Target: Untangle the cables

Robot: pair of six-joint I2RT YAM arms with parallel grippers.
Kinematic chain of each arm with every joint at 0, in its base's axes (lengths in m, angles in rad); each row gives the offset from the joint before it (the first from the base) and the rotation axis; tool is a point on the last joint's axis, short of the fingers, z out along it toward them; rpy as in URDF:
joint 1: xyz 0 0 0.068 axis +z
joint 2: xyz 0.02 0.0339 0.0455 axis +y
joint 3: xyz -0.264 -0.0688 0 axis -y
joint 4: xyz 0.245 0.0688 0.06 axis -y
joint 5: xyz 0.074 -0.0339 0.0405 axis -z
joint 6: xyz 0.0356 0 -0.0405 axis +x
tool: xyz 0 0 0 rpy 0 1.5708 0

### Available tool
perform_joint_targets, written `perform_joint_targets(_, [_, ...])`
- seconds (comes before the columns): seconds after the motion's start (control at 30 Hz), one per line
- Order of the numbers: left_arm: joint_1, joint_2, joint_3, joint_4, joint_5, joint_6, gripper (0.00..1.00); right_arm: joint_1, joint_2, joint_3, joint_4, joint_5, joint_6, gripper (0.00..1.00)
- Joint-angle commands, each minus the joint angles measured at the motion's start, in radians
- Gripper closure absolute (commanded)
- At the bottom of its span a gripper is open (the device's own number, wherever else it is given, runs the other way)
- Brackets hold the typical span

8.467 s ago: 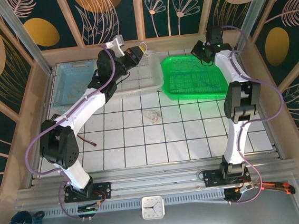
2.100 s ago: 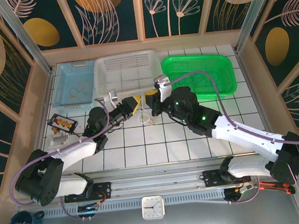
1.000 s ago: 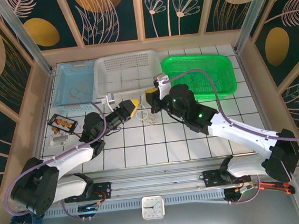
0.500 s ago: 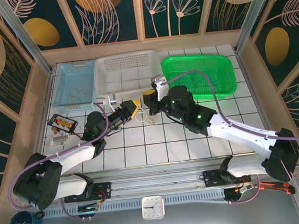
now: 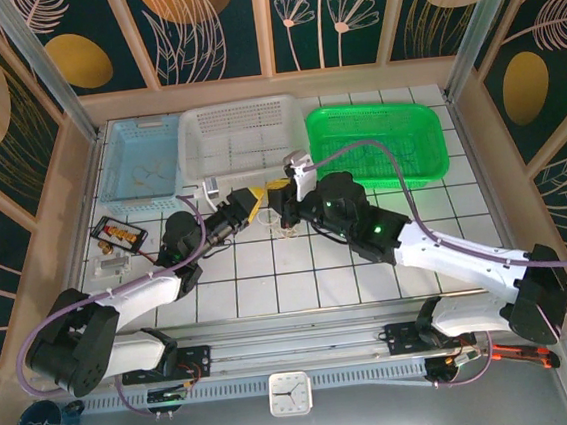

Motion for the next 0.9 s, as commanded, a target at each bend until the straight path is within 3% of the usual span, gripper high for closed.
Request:
perform_joint_targets(0.0, [-0.006,0.005,-0.007,0.089,-0.034,-0.036,0.41,0.014,-0.031,-0.017,0.070,0.019,0.018,1.00])
perform_joint_targets(0.37, [-0.006,0.013,-0.019,0.129,-0.036,-0.055,0.43,0.031,-0.028,-0.057,0.125,0.026,0.035,1.00])
perform_joint_targets(0.67, [-0.005,0.040,-0.019,0.147,-0.019,-0.047,0.63,0.031,-0.029,-0.051,0.126,0.043,0.031,1.00])
perform_joint_targets(0.87, [-0.006,0.043,-0.019,0.147,-0.030,-0.045,0.84,0.029,-0.041,-0.055,0.101,0.090,0.024,1.00])
